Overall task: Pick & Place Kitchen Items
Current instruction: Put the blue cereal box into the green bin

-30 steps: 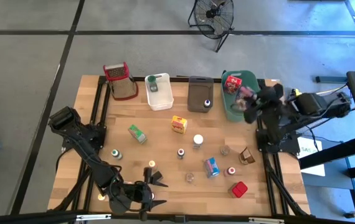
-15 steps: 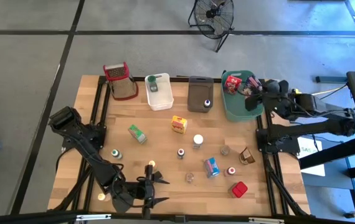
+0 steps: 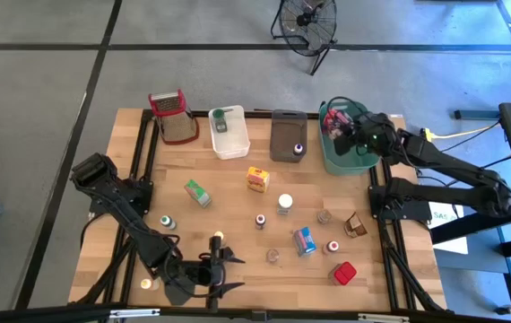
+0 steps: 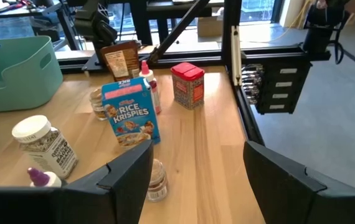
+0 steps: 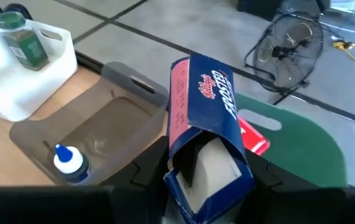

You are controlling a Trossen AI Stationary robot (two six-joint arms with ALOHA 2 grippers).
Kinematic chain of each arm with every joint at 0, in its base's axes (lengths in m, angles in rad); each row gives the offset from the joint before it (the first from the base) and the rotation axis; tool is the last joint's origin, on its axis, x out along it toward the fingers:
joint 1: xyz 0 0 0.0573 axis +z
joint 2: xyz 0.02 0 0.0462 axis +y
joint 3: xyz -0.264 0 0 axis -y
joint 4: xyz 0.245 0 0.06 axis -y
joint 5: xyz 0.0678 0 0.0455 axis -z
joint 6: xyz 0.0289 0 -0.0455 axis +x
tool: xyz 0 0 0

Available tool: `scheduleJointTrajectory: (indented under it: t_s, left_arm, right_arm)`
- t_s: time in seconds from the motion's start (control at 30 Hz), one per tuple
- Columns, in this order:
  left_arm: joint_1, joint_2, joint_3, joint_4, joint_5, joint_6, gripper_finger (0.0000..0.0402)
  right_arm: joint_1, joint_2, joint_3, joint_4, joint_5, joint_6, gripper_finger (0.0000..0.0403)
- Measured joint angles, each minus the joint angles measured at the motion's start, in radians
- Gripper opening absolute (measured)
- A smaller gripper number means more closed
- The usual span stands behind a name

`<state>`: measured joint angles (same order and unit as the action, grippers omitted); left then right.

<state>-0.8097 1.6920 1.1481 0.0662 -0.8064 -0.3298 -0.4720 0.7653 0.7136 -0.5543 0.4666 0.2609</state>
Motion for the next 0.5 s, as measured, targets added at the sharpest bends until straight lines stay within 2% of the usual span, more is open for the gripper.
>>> scheduleJointTrajectory:
  t_s: [0.3, 0.5]
  left_arm:
    - [0.000, 0.000, 0.000, -0.014, 0.000, -0.025, 0.0245]
    - [0.000, 0.000, 0.000, -0.014, 0.000, -0.071, 0.0245]
  right_arm:
    - [-0.134, 0.000, -0.042, 0.017, -0.180, -0.158, 0.0134]
    - [-0.202, 0.000, -0.115, 0.135, -0.277, -0.211, 0.0134]
